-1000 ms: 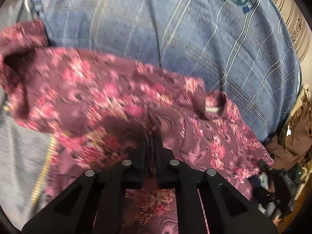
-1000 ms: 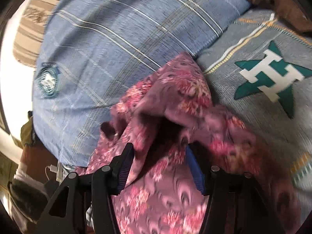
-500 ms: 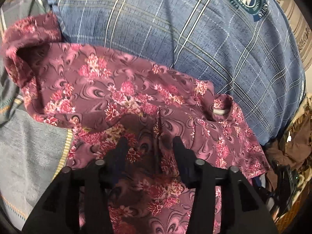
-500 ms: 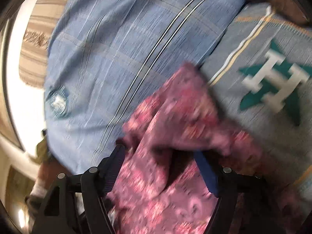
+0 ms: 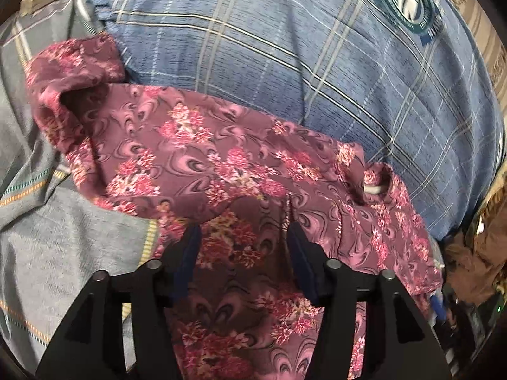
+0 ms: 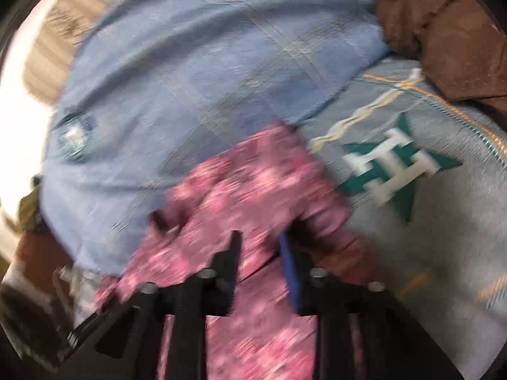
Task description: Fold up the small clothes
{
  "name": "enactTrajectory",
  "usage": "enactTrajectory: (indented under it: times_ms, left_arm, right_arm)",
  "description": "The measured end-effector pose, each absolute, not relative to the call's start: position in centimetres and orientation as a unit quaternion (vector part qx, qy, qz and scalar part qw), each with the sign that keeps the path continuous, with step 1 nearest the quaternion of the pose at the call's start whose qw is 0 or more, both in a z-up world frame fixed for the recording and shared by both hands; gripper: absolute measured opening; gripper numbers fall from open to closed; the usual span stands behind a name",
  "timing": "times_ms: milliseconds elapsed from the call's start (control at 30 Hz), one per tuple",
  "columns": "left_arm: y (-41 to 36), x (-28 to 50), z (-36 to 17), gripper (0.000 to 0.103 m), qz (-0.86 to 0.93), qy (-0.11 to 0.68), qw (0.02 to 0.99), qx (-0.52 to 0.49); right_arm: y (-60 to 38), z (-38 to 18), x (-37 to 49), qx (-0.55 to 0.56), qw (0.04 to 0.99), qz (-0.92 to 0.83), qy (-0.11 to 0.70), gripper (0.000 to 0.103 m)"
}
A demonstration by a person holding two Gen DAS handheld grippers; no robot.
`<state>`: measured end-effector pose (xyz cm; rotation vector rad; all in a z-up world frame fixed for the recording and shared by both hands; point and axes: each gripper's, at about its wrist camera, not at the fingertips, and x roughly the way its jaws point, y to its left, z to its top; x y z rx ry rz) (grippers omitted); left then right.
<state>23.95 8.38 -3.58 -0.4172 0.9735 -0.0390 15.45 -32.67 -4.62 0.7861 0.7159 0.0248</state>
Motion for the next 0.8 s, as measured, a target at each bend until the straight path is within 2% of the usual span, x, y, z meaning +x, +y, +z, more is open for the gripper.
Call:
enactTrajectory:
  times_ms: [67, 267, 400, 567, 700, 800]
  left_arm:
    - [8.9, 23.8, -3.7, 0.057, -0.02, 0.469, 0.858, -0.209]
    - [10.5, 23.7, -4.3, 0.057, -0.015, 0.477, 0.85, -0.222]
    - [12.3, 23.8, -4.3, 0.057, -0.006, 0.478, 0.844, -0.242]
    - [15.8, 24.1, -3.6, 0.059, 0.024, 0.477, 0.842, -0.252]
    - [19.1, 24.2, -3.6, 0.062, 0.056, 0.481, 0.834, -0.266]
    - [20.5, 24.2, -3.4, 0.062, 0.098, 0.485, 0.837, -0.235]
  right_arm:
    - [-29.2, -4.7, 16.3, 0.37, 0.852, 0.072, 0.364, 0.06]
    - [-19.4, -5.9, 19.6, 0.349, 0.823, 0.199, 0.401, 0.06]
    - [-16.8, -5.1, 21.2, 0.357, 0.819, 0.216, 0.395, 0.06]
    - [-12.9, -3.3, 23.6, 0.26, 0.841, 0.23, 0.414, 0.06]
    - [-12.0, -4.5, 24.1, 0.219, 0.849, 0.211, 0.432, 0.06]
    - [-12.0, -6.5, 24.1, 0.185, 0.853, 0.192, 0.449, 0.062]
